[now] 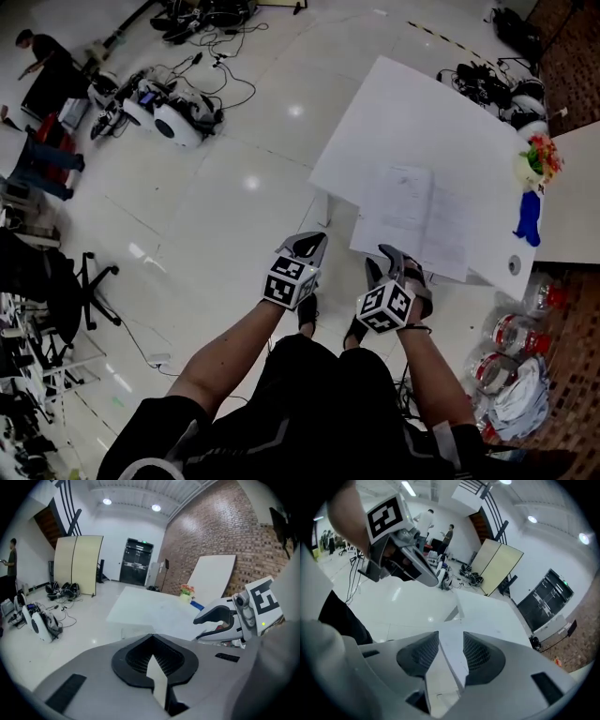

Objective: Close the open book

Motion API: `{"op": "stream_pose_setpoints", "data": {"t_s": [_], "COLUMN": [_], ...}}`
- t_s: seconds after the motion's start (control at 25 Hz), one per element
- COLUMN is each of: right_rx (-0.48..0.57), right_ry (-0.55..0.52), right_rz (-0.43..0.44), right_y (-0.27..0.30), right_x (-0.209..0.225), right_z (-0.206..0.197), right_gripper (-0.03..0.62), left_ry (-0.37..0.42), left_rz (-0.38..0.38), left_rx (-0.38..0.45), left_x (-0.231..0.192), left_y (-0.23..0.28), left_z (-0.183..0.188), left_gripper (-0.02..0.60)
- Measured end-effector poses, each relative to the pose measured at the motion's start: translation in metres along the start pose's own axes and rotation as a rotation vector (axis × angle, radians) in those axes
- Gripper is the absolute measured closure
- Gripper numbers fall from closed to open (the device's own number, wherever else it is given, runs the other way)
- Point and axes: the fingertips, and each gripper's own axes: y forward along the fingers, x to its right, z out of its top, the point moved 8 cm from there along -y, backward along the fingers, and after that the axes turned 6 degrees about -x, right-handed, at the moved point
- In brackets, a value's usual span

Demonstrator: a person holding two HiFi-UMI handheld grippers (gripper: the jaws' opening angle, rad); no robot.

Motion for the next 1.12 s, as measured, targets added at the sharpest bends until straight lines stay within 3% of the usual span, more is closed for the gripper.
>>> {"op": "stream_pose_setpoints", "data": {"t_s": [0.16,0.36,0.56,0.92,1.04,1.12], "right_rx": [-0.062,-0.126,-0.155,-0.185,-0.137,-0.088], "right_ry": [-0.070,-0.155,-0.194,-0.200,-0.139,-0.075], "right_rz": [-0.114,-0.112,-0.201,-0.236,-0.249,-0.263], "right_y": [0.030,0.054,0.065,0.087,0.078,0.065], "right_x": [-0.015,-0.033,-0.041,-0.047,-0.042,-0.037], "right_z": [0.003,0.001,0.001,0.000,0.003,0.006], "right_gripper": [0.470,0.470,0.470,0.471,0.474,0.515], "left_ry": [-0.014,-0.050,-0.049,-0.049,-0.043,-0.031], "left_rz": [0.020,0.024,0.021,0.012,0.007,0.007], "left_rx": [-0.068,-0.074,-0.084,-0.068,-0.072,-0.073], "left_x": [-0.011,-0.015,-0.023,-0.025,-0.024,-0.022], "left_y": [0.009,0.009,0.005,0.002,-0.001,-0.001], "left_z": [-0.026,-0.035,-0.041,-0.038,-0.037,-0.033], "left_gripper": [0.586,0.586,0.586,0.586,0.586,0.586]}}
